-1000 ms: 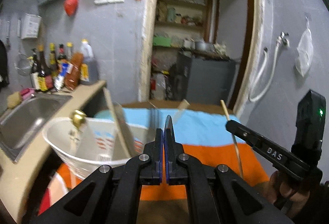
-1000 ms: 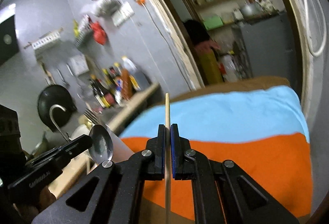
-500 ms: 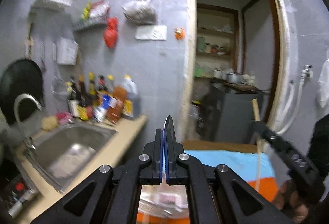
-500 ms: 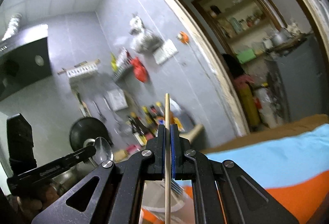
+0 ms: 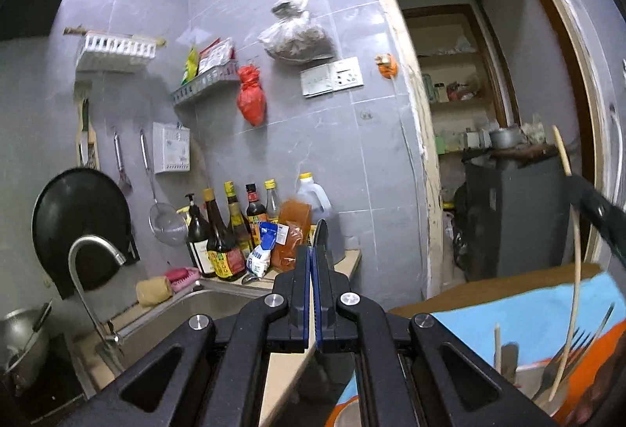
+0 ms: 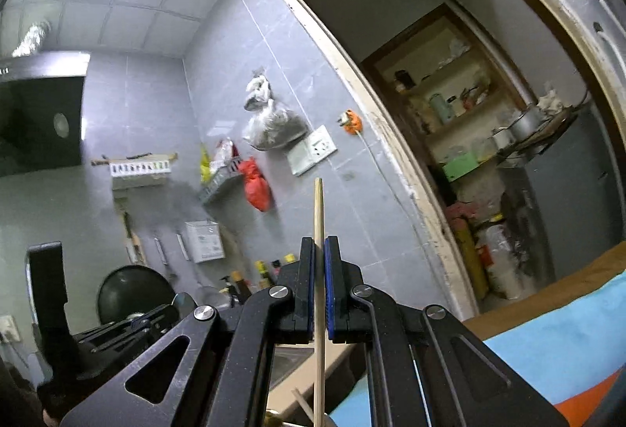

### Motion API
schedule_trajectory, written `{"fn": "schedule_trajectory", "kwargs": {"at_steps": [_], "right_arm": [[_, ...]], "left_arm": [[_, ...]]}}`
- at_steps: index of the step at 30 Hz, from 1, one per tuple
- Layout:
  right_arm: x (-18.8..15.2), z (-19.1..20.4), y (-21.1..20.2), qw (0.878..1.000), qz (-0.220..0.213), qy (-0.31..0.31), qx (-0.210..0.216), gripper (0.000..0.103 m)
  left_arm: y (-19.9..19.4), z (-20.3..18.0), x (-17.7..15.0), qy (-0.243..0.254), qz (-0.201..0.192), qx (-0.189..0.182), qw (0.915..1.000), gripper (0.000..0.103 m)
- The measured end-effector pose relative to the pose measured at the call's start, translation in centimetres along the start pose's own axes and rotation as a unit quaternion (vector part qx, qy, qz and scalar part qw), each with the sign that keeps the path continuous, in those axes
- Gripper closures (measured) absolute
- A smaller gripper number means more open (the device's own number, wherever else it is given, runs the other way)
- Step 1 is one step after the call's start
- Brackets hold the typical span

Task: Organize utensils
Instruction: 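Lift the silver spoon and chopstick toward the white holder, then lower the chopstick into the holder and open the right gripper while the left gripper inserts the spoon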

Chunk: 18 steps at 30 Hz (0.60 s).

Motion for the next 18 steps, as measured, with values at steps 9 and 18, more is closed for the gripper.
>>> {"fn": "schedule_trajectory", "kwargs": {"at_steps": [9,18], "right_arm": [[-1.5,-1.5,-0.2,1.0,0.004,-0.018,-0.023,0.098],[-1.7,-0.9,-1.1,0.997,0.029,-0.067,-0.009,0.098]], "left_arm": [[-0.4,-2.8,-2.7,0.006,0.014,-0.025,0.9996,0.101],[-0.2,-2.0,-4.1,-0.068,0.043,-0.075,0.994,0.099]]}}
Point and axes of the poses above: each gripper's, at about its wrist camera, not at the fingertips, and y roughly the way its jaws point, z to its left, x to its top, the point moved 9 cm from there along y, roughly the way its jaws point, and after that the axes turned 12 degrees about y, right-handed, at the moved point
